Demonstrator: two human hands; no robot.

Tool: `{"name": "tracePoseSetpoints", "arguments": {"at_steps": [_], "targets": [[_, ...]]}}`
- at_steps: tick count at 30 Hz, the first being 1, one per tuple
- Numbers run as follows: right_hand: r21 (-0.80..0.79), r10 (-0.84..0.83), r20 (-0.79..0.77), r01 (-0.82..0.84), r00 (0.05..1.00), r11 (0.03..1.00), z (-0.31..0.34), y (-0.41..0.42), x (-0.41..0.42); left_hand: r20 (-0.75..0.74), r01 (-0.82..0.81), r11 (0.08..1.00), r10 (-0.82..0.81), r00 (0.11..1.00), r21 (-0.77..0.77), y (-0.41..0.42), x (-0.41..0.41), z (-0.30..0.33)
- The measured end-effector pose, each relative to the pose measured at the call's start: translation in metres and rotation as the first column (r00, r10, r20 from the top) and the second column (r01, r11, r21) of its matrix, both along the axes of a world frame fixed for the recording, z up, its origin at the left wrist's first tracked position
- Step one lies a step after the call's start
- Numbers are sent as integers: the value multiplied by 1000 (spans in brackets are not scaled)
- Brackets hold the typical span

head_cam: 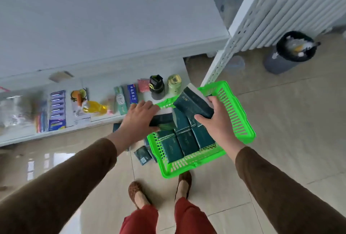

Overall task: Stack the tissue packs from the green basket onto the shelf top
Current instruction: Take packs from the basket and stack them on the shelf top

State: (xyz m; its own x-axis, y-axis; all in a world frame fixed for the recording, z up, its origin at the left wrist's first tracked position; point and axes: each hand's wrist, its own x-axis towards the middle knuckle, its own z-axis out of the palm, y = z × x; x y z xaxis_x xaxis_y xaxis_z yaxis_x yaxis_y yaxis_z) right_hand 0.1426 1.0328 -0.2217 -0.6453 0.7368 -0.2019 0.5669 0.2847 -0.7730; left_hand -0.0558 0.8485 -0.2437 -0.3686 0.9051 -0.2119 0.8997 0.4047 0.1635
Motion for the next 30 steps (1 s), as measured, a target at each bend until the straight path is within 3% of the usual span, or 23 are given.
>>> {"name": "tracePoseSetpoints", "arguments": {"at_steps": [7, 13, 20, 30], "targets": [[3, 157, -349, -166, 924, 986, 123, -127, -154, -80, -210, 963, 226, 971, 169, -174, -123, 146], [-58, 162, -487, -217, 858, 975, 160, -258, -301, -139, -336, 884, 397, 907, 326, -324, -233, 208], [-62, 182, -501, -245, 846, 968, 175, -348, -417, -186, -448, 817, 535, 824, 364, -434, -352, 243], [59, 337, -441, -348, 832, 936, 149, -373, -575, -314, -454, 827, 551, 773, 333, -457, -529, 233]]}}
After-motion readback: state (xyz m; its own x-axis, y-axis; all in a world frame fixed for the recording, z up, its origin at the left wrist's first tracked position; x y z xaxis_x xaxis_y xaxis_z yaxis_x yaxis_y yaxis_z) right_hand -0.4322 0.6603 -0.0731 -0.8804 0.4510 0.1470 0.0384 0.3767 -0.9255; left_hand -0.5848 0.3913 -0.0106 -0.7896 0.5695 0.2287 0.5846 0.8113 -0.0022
